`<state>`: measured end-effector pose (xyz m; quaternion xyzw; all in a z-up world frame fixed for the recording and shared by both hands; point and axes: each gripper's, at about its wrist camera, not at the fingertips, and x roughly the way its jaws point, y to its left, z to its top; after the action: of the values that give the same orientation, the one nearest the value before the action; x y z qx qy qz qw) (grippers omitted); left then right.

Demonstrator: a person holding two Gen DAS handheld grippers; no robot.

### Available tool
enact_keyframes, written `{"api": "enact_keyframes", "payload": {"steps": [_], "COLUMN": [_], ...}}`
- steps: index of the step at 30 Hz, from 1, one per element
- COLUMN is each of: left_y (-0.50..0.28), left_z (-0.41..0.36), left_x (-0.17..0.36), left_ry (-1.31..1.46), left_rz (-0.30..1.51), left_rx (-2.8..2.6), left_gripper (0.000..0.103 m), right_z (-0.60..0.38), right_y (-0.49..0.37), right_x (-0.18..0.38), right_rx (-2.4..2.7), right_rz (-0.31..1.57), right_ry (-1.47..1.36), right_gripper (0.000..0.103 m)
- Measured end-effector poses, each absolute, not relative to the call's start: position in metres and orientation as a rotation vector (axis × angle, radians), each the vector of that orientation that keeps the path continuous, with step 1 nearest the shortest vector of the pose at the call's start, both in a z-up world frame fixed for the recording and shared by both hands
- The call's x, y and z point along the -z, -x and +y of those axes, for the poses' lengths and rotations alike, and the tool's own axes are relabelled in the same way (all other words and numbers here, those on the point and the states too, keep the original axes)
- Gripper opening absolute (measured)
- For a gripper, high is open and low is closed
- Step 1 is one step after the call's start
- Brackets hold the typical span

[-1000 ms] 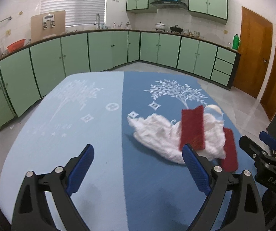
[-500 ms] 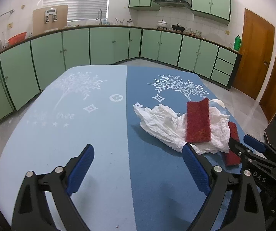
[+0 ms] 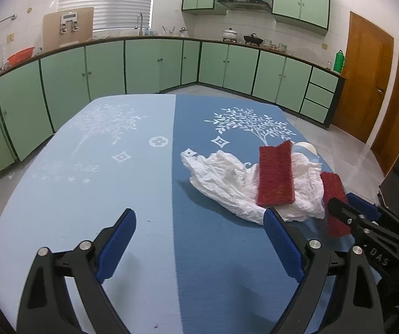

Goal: Collect trash
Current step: 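Grasp a red scouring pad with the right gripper while the left gripper approaches the tissue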

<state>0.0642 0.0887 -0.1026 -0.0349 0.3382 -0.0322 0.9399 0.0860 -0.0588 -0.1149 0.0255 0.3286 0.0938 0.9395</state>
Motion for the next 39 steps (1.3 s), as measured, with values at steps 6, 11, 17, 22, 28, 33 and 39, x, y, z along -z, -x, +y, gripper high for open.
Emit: {"api": "enact_keyframes", "payload": {"steps": [6,11,17,22,28,33,39], "left_y": [-0.072,-0.085,-0.099,-0.111,-0.126,-0.137,-0.137], "left_z": [0.074,0.057,0.042,0.032,0.026,0.025,0.026], "left_x": [0.098,0.095,0.096,0.1,0.114,0.127,0.126], "left_ry": [0.071,0.07,0.071,0.068,0.068,0.093,0.109], "left_rz": [0.682,0.673,0.681,0.699,0.753,0.805,0.809], "left_rx": [0.101,0.14,0.176,0.205,0.22,0.247,0.255], "left_gripper": [0.09,0.079,0.065,0.06,0.06,0.06,0.044], "right_z": [-0.073,-0.084,-0.093,-0.1,-0.105,-0.107,-0.106], "right_y": [-0.085,-0.092,-0.104,-0.114,-0.122,-0.126,-0.129], "right_x": [0.099,0.092,0.096,0.099,0.108,0.114,0.117], "right_rx": [-0.169,-0.148,-0.133,-0.125,-0.118,-0.111,-0.114], "right_rz": [0.631,0.613,0.629,0.639,0.663,0.679,0.688], "right_ry": [-0.056,-0.05,-0.045,-0.057,-0.062,-0.058,-0.059], "right_gripper": [0.041,0.041,0.041,0.041,0.041,0.041,0.041]}}
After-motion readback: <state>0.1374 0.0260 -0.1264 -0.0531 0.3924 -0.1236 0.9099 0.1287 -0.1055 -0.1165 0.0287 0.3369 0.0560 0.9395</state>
